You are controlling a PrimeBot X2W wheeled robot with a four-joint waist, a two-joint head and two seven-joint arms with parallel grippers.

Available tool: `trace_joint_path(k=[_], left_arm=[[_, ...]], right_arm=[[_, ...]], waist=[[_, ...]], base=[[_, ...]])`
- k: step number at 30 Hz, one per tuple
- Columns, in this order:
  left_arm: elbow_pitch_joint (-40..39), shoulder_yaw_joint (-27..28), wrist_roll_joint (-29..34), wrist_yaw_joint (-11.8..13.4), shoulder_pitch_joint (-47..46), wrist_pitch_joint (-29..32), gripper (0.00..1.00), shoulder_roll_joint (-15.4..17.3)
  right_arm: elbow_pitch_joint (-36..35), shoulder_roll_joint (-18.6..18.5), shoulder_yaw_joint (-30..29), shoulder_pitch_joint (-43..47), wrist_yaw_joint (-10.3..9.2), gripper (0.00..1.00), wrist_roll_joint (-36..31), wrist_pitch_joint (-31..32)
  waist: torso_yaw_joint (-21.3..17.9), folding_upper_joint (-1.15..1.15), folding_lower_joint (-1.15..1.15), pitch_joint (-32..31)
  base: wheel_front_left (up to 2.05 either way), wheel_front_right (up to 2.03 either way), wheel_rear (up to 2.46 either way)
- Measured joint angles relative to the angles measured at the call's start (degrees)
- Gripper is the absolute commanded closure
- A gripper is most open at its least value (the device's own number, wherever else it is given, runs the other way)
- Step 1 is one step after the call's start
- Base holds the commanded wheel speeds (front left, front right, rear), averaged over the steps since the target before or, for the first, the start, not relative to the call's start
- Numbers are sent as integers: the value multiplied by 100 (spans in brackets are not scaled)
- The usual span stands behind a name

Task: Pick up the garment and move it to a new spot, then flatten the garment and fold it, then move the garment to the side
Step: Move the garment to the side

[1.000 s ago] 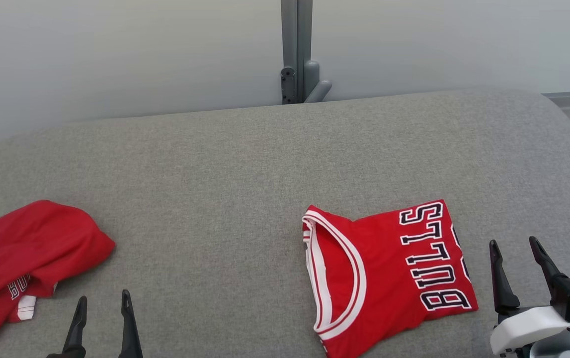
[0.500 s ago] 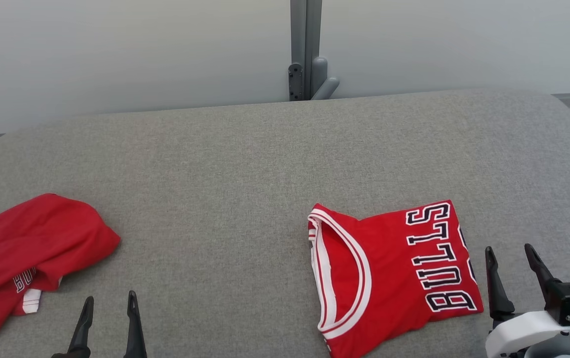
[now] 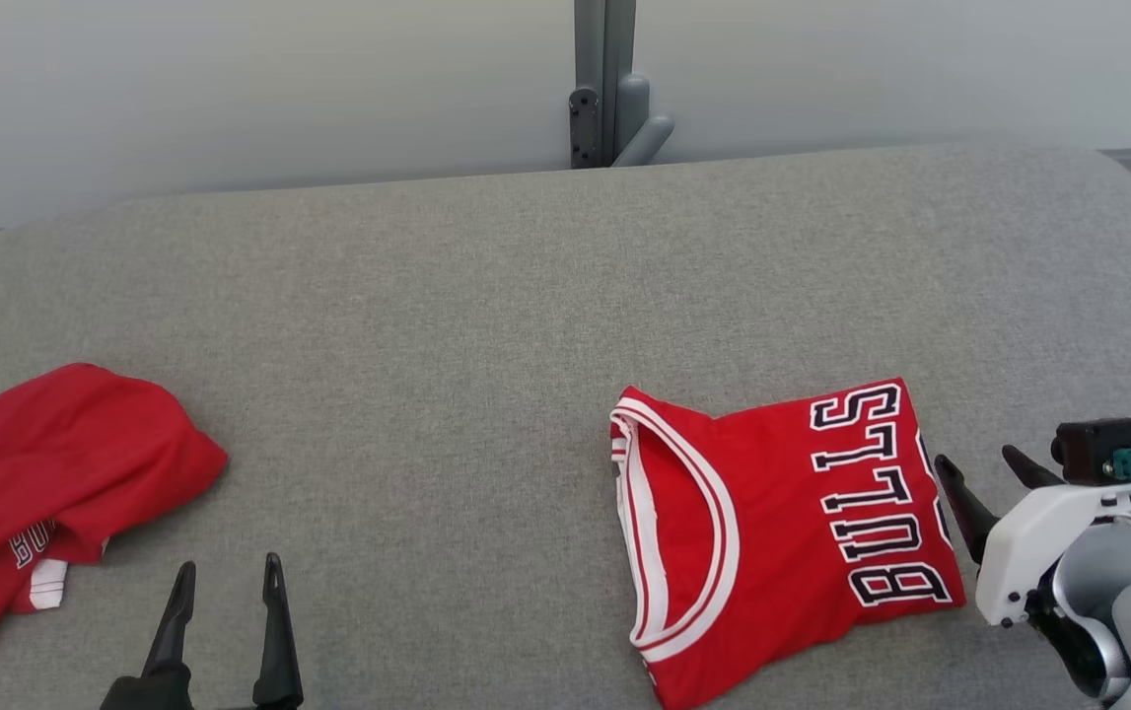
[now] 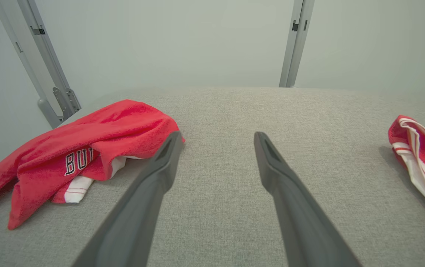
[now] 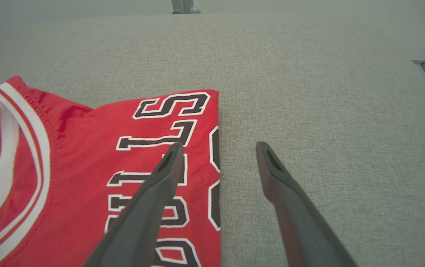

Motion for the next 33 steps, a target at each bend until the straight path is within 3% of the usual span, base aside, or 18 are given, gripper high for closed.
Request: trace_joint_path(k=[4,7,22,23,24,25,33], left_arm=[[35,-112,38,-11,-220,0,0,0],[59,-164,38,-5,-298,0,0,0],[86,-162,55,2,-428,0,0,0],[88,-166,55,2,-439,1,0,0],[87,-177,53,3,-449,0,0,0],[91,-194,48,3,-466,1,0,0],[148,-211,-22,3,-540,0,0,0]], right_arm=[[76,-397,225,-232,0,0,299,862],[170,-463,374,-306,1,0,589,1146],[1103,-444,695,-792,0,0,934,1071],[1163,-431,713,-825,0,38,1001,1072],[1213,-421,725,-859,0,82,1057,1050],[1283,-403,698,-899,0,100,1133,999],[1436,-545,936,-1079,0,100,1499,848]], waist=[[42,0,0,177],[125,0,0,262],[282,0,0,469],[277,0,0,479],[273,0,0,490],[270,0,0,500],[262,0,0,549]], base=[[0,0,0],[0,0,0],[0,0,0],[0,0,0],[0,0,0],[0,0,0],[0,0,0]])
